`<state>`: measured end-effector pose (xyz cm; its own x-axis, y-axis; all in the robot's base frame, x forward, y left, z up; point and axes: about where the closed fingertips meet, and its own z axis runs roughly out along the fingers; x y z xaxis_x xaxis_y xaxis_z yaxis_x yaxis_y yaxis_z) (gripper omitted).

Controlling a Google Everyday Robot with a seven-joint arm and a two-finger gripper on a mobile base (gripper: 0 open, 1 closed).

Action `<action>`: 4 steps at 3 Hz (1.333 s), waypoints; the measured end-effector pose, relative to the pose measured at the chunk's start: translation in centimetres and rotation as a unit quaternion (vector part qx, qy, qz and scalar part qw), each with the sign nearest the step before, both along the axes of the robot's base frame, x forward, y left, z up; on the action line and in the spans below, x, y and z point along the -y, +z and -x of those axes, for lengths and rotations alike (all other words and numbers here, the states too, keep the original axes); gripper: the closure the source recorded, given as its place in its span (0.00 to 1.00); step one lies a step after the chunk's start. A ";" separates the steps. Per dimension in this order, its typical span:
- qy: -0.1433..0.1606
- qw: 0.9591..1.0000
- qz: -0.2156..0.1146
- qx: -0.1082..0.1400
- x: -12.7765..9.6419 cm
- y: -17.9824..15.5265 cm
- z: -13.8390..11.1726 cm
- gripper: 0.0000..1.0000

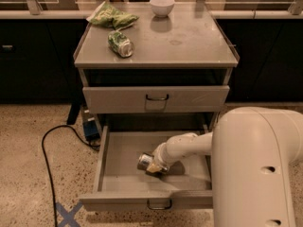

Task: Place redbull can into middle drawer

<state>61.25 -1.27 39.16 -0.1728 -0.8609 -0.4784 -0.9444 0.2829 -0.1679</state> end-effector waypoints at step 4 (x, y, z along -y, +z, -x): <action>-0.022 0.999 -0.041 -0.017 0.1 -1.7 -0.3 0.58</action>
Offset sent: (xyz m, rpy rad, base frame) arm 0.0020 -0.0009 -0.0160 0.0610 0.0331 -0.0350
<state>61.56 -1.33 37.42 -0.2274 -0.8100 -0.5405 -0.9355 0.3359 -0.1097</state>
